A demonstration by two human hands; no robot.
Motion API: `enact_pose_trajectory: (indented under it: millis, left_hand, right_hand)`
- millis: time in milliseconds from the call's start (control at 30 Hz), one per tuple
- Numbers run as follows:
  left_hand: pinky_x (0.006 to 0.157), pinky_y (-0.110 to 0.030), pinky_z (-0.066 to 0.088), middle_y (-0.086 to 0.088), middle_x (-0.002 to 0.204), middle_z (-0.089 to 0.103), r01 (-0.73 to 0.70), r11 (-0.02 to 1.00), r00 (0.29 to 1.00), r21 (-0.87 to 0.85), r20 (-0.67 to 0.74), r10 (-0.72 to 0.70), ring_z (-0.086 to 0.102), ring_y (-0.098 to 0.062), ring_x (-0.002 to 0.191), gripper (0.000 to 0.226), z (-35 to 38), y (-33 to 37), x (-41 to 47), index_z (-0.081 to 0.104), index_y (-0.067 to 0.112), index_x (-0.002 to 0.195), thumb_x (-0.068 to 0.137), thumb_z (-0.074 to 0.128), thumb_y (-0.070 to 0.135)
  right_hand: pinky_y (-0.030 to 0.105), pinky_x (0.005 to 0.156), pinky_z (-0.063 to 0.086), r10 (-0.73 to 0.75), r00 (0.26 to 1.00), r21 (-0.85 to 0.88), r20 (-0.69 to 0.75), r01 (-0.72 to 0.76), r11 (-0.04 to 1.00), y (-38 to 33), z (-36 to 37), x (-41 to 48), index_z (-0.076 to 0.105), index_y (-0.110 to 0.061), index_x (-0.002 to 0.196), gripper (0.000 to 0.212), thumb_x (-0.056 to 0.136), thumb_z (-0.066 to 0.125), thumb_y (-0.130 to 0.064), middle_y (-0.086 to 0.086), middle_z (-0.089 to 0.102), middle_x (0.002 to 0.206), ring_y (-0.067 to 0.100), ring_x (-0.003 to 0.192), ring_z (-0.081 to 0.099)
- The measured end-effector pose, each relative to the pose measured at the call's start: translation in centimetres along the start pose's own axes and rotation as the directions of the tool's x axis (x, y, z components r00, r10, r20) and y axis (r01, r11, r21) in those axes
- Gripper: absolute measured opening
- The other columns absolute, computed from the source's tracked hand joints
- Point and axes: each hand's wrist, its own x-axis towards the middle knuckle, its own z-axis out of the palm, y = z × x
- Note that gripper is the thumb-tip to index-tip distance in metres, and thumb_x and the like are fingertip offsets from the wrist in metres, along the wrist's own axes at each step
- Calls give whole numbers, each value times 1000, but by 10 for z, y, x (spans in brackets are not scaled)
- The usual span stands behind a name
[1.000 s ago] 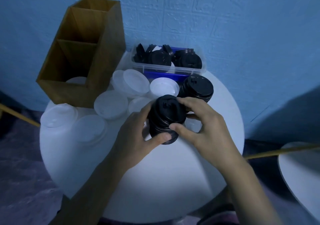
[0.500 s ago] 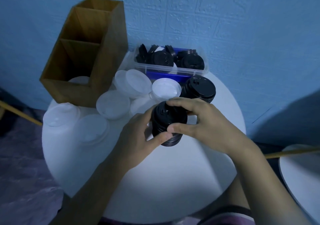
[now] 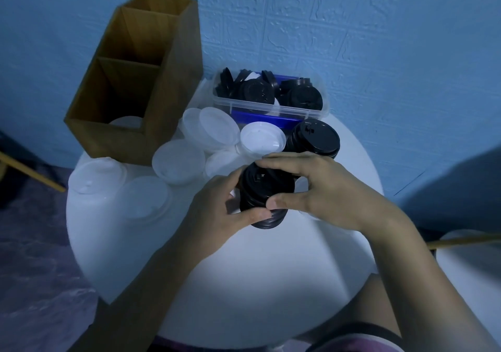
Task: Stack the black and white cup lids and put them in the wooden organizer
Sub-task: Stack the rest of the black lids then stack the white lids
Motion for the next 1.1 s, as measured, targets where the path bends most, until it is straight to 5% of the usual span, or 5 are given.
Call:
enact_pose_trajectory:
  millis: [300, 467, 600, 833, 1100]
  left_hand:
    - [77, 0, 37, 41, 104, 56, -25, 999, 999, 37, -20, 26, 51, 12, 101, 64, 2, 0, -2, 52, 53, 126, 67, 75, 64]
    - [90, -13, 49, 36, 122, 48, -39, 995, 999, 96, 13, 38, 46, 16, 113, 94, 5, -6, -6, 8, 62, 151, 76, 63, 78]
    - [95, -32, 53, 21, 130, 56, -28, 990, 1000, 141, 10, 27, 51, 1, 115, 86, 6, -7, -7, 23, 50, 151, 75, 57, 74]
    - [93, -35, 56, 16, 133, 61, -74, 979, 997, 192, 7, 74, 57, -6, 118, 81, 6, -8, -9, 24, 47, 151, 80, 52, 75]
    - [90, -8, 39, 16, 133, 61, -65, 977, 998, 204, -1, 66, 47, 8, 111, 83, 6, -10, -8, 30, 39, 153, 79, 55, 69]
  right_hand:
    - [28, 98, 45, 129, 979, 1, -156, -130, 991, -6, 15, -13, 54, -43, 133, 65, 75, 81, -54, -12, 62, 118, 7, 112, 54]
    - [33, 103, 45, 144, 975, 41, -168, -139, 989, -4, 19, -14, 52, -39, 139, 71, 75, 81, -53, -14, 60, 119, 8, 118, 54]
    - [32, 105, 46, 164, 967, 100, -197, -147, 984, 1, 24, -17, 51, -40, 143, 77, 74, 83, -54, -18, 64, 125, 2, 119, 57]
    - [35, 107, 46, 188, 960, 117, -208, -166, 979, 3, 28, -19, 50, -42, 145, 80, 73, 81, -58, -18, 66, 131, 3, 121, 60]
    - [37, 111, 46, 202, 974, 343, -100, -156, 926, 18, 27, -22, 51, -38, 146, 81, 74, 82, -54, -25, 66, 129, -3, 124, 58]
